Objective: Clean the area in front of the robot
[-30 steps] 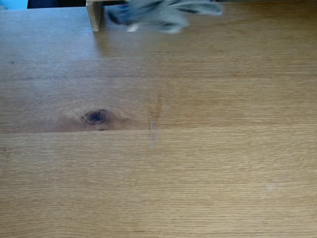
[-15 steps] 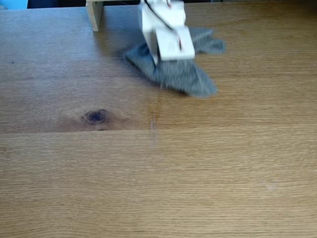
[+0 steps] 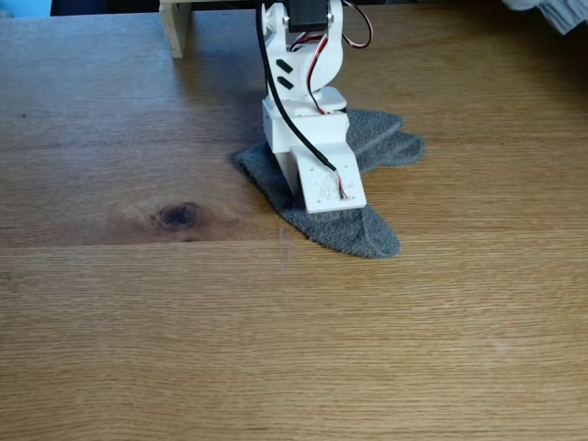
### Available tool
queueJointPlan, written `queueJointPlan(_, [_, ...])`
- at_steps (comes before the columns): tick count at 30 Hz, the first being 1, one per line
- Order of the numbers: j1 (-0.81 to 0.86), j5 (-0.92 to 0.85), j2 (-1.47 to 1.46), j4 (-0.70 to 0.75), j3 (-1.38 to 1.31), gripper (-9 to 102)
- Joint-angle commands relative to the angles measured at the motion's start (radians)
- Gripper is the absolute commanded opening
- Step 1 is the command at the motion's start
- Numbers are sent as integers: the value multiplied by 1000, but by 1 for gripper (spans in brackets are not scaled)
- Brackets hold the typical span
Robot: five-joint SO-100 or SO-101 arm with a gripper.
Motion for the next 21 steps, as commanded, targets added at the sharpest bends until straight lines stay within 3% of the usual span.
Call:
queueJointPlan(1, [66,-3,-83,-212,-181,0])
queueJointPlan(6, [101,34,-106,-425,-181,0])
queueJointPlan(10, [129,72,-97,-509,-183,0])
queueJointPlan(17, [219,209,-74,-462,-183,0])
queueJointPlan(21, [264,281,-38,-276,-173,0])
